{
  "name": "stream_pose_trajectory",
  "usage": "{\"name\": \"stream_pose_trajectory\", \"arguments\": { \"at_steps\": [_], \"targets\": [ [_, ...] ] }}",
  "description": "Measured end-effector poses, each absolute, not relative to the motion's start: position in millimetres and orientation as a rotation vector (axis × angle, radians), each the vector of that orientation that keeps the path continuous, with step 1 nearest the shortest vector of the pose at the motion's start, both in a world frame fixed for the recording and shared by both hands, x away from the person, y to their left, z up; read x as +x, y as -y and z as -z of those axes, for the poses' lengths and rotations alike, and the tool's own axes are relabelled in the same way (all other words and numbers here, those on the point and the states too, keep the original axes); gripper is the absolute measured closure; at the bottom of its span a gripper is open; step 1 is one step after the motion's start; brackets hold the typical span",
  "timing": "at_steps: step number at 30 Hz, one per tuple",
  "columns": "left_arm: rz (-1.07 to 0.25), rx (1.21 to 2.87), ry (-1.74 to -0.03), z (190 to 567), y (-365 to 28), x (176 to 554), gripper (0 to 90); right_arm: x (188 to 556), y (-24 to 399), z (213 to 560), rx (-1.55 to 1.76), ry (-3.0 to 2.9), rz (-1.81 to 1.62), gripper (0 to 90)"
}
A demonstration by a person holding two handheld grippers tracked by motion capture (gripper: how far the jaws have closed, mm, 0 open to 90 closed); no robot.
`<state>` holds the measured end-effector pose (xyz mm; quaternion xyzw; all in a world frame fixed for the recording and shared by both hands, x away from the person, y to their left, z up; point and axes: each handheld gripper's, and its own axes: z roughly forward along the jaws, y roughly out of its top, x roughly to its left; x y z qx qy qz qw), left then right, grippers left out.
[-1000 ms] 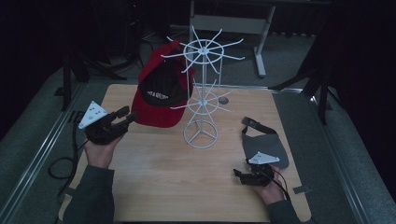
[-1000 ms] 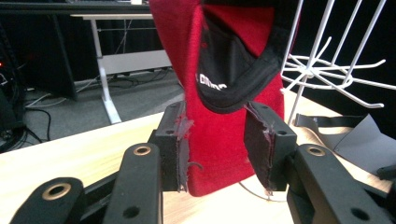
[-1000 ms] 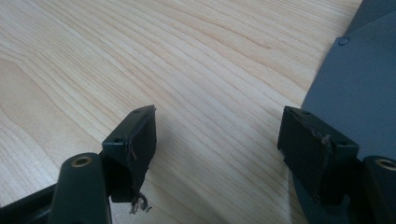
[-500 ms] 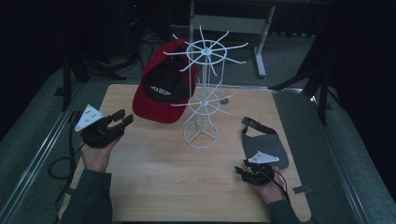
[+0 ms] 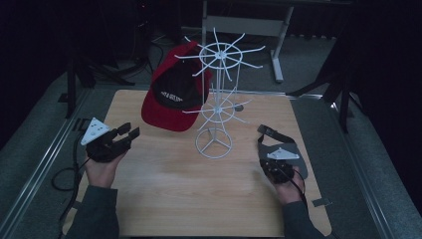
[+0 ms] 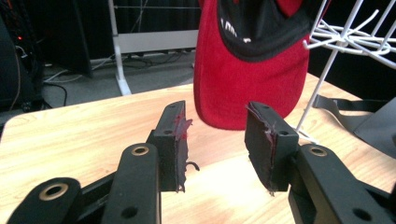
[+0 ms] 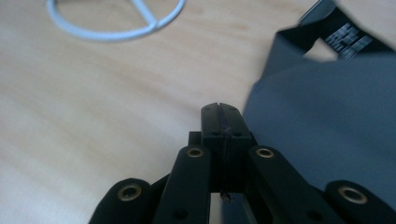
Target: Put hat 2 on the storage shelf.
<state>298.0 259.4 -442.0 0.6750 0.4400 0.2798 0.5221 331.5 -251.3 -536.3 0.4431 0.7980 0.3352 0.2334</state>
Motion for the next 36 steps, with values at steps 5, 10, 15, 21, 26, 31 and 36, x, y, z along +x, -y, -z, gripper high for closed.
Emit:
{"name": "stream_pose_trajectory", "arguments": {
  "at_steps": [5,10,15,21,26,31,36],
  "targets": [
    [-0.676,1.628,-1.050,447.9,-255.9,296.1,59.2,347.5,250.1,530.8,1.267,-2.138,-0.921,90.0],
    [-0.667,1.632,-1.065,453.9,-254.0,297.6,59.1,368.2,245.5,528.3,1.316,-2.099,-0.920,88.9],
    [-0.664,1.642,-1.054,456.4,-251.6,297.3,58.5,384.7,243.9,525.4,1.348,-2.069,-0.938,82.6],
    [-0.667,1.684,-1.041,454.2,-245.2,298.7,57.8,403.7,242.8,523.0,1.389,-2.041,-0.914,76.0],
    [-0.660,1.683,-1.050,456.5,-245.2,299.5,57.8,416.9,240.3,526.2,1.421,-2.037,-0.858,75.1],
    [-0.649,1.670,-1.076,459.8,-250.1,299.6,57.8,427.3,234.7,534.5,1.446,-2.084,-0.796,73.5],
    [-0.648,1.668,-1.091,462.3,-253.4,299.4,57.8,429.7,228.9,542.7,1.437,-2.162,-0.722,84.3]
  ]
}}
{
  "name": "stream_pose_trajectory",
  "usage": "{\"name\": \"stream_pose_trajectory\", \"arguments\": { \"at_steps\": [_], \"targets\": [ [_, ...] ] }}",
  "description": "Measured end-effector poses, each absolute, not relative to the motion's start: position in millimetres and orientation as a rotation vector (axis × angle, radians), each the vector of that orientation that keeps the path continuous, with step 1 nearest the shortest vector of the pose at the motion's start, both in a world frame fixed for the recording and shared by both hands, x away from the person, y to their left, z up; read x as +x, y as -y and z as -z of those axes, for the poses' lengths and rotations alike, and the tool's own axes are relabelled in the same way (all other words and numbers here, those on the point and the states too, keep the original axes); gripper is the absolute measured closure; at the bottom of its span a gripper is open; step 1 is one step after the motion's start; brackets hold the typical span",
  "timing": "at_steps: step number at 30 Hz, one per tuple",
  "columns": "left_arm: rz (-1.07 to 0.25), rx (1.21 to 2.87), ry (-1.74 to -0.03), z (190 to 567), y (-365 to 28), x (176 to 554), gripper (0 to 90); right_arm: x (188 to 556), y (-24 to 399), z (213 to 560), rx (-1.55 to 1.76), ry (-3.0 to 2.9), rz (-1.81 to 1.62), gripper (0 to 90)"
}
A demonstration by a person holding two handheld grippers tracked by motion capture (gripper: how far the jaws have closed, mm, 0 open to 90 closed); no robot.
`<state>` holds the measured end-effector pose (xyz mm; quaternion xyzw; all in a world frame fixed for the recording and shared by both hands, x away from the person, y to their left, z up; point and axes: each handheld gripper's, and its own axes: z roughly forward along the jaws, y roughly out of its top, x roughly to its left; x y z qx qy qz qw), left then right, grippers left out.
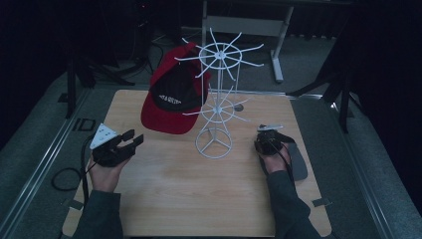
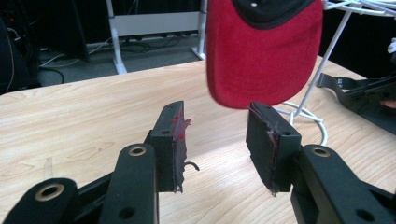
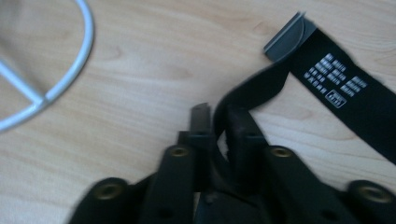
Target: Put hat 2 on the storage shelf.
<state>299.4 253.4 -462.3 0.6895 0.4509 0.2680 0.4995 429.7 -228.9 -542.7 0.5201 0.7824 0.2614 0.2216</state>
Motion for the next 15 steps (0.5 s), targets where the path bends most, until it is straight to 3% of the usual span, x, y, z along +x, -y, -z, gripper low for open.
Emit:
{"name": "stream_pose_trajectory", "arguments": {
  "at_steps": [4,15],
  "targets": [
    [-0.644,1.673,-1.100,464.7,-254.0,300.5,57.8,424.9,229.4,541.4,1.410,-2.218,-0.732,88.2],
    [-0.639,1.683,-1.108,467.6,-251.6,302.2,57.8,393.7,236.8,539.8,1.289,-2.338,-0.796,88.3]
  ]
}}
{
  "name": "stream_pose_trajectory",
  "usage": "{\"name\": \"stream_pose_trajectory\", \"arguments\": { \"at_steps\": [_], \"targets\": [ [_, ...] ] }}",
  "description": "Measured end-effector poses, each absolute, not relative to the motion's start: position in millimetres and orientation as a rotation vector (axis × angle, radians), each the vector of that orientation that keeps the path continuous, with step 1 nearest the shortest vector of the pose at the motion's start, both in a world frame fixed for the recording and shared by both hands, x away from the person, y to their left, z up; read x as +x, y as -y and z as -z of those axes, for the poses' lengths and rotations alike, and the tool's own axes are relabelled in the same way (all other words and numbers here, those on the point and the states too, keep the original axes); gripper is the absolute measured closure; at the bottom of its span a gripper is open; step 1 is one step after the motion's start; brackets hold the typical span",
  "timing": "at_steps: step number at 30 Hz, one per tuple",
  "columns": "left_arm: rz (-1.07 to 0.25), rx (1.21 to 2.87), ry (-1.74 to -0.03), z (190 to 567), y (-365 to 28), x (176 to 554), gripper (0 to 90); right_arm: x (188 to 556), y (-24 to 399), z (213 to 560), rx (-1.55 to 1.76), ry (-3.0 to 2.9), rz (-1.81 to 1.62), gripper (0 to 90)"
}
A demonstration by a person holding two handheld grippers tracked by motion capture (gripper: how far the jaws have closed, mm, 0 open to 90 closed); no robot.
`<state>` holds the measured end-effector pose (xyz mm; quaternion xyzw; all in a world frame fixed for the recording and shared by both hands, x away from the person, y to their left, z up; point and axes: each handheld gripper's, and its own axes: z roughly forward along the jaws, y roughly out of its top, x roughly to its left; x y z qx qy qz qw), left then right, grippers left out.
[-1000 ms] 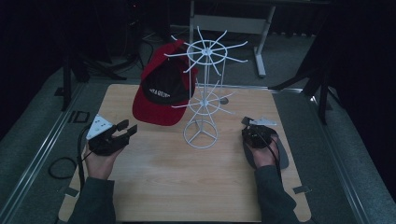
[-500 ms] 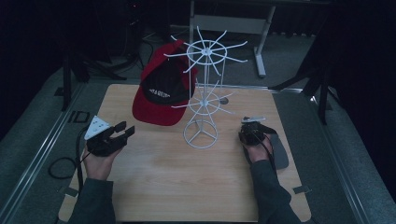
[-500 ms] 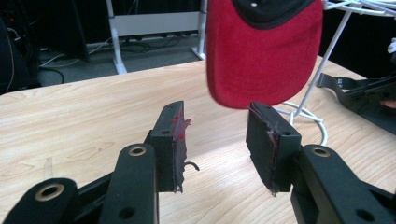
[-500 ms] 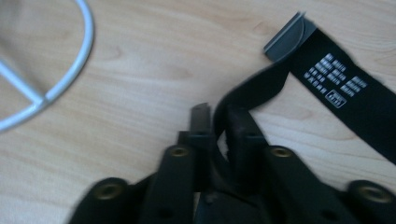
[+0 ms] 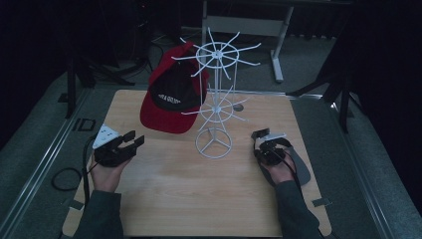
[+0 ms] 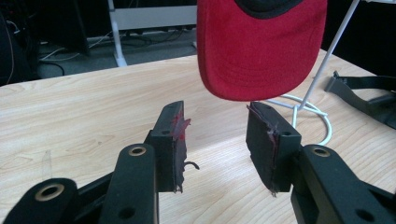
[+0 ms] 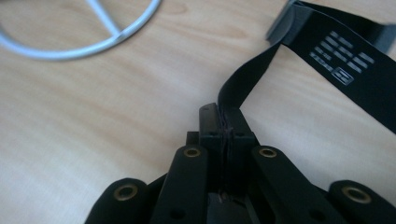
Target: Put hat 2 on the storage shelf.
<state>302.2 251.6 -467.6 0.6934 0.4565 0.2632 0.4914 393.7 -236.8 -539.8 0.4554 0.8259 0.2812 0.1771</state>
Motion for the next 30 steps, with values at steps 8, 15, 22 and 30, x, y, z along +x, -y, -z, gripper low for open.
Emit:
{"name": "stream_pose_trajectory", "arguments": {
  "at_steps": [8,15,22,30],
  "targets": [
    [-0.638,1.689,-1.109,468.9,-251.1,302.6,57.8,356.6,254.0,533.8,1.256,-2.372,-0.786,85.1],
    [-0.634,1.692,-1.109,469.8,-248.3,304.0,57.8,359.1,254.8,519.4,1.243,-2.306,-0.829,73.2],
    [-0.632,1.691,-1.113,470.8,-250.0,303.9,57.7,384.7,243.9,515.9,1.274,-2.271,-0.787,65.9],
    [-0.633,1.684,-1.116,470.7,-251.7,303.3,57.8,411.5,227.9,519.0,1.321,-2.271,-0.710,60.9]
  ]
}}
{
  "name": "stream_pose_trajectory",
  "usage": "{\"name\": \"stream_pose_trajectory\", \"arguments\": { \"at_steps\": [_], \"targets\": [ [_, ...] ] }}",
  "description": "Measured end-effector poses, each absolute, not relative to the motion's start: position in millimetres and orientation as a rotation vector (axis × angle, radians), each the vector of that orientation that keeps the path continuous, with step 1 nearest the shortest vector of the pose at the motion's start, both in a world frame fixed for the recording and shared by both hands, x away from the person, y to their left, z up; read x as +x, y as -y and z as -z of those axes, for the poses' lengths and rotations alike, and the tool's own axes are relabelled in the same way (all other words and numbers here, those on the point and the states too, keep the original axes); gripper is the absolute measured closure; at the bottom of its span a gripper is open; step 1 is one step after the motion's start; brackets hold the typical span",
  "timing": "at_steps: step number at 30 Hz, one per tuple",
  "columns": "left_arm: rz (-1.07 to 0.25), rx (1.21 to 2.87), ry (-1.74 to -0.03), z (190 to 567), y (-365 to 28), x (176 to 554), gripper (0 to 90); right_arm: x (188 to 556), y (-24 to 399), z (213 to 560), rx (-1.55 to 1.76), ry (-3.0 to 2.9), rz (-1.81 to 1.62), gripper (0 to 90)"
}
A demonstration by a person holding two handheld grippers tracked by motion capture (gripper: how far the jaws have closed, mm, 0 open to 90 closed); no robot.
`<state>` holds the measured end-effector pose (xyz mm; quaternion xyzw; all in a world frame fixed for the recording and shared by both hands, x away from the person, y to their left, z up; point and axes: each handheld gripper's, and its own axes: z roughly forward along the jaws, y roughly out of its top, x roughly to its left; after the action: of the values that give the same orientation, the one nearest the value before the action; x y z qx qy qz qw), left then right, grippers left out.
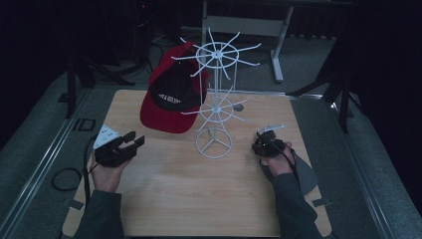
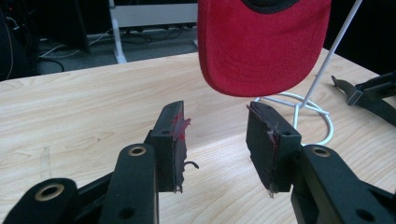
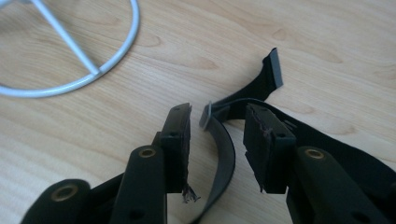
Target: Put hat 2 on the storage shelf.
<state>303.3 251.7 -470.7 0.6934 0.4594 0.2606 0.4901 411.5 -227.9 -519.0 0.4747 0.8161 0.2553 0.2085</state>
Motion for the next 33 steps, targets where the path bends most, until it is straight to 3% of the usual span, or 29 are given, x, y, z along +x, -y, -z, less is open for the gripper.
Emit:
{"name": "stream_pose_trajectory", "arguments": {
  "at_steps": [6,9,11,33],
  "targets": [
    [-0.633,1.683,-1.117,470.6,-252.3,303.1,57.7,426.9,223.0,531.9,1.408,-2.311,-0.622,64.9],
    [-0.633,1.684,-1.119,470.8,-252.8,303.2,57.7,429.6,221.6,537.4,1.431,-2.343,-0.594,82.8],
    [-0.633,1.684,-1.118,470.8,-252.6,303.2,57.8,429.1,222.0,536.0,1.441,-2.347,-0.636,88.2],
    [-0.633,1.682,-1.120,471.1,-252.3,303.3,57.7,401.6,235.2,476.9,1.371,-2.198,-0.999,89.6]
  ]
}}
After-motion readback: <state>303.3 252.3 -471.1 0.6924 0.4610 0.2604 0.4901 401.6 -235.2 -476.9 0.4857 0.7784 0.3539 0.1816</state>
